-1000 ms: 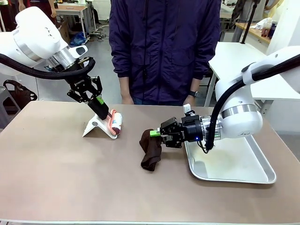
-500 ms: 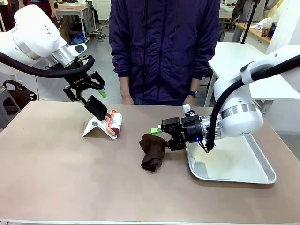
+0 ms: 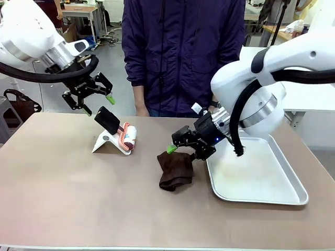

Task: Clean the surface of the table.
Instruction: Return the Lint Roller and towel to their original positions.

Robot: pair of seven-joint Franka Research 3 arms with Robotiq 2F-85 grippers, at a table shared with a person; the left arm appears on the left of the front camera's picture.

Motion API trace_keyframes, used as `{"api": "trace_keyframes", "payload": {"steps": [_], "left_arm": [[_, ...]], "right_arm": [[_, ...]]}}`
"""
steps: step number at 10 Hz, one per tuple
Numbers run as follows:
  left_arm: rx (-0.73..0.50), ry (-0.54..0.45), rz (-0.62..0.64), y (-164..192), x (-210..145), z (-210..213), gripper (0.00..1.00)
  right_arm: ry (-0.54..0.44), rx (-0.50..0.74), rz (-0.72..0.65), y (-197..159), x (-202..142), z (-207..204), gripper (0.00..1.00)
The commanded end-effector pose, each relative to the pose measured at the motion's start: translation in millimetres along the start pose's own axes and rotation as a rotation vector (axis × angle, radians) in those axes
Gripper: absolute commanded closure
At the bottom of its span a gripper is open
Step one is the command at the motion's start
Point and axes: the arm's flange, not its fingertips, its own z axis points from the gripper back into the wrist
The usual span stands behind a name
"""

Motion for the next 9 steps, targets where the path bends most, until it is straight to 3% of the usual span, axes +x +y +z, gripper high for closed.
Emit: {"api": "trace_keyframes", "payload": {"steps": [1, 3, 4, 7, 9], "left_arm": [[-0.076, -0.035, -0.008, 8.0, -43.2, 23.3, 0.0], [-0.188, -0.068, -0.038, 15.9, -94.8, 51.7, 0.0], [-0.252, -0.079, -0.067, 25.5, -122.2, 63.5, 0.0], [-0.474, -0.097, -0.112, 74.4, -190.7, 73.0, 0.0], [-0.606, -0.127, -0.07, 118.0, -217.3, 73.3, 0.0]], "right_arm": [[0.023, -0.171, -0.033, 12.5, 5.7, 24.3, 0.0], [0.028, -0.221, -0.05, 13.0, -1.2, 54.5, 0.0], [0.003, -0.17, -0.045, 12.8, -9.2, 69.3, 0.0], [-0.021, 0.149, -0.042, -12.6, -53.7, 121.5, 0.0], [0.001, 0.382, -0.089, -39.3, -88.1, 150.3, 0.0]]}}
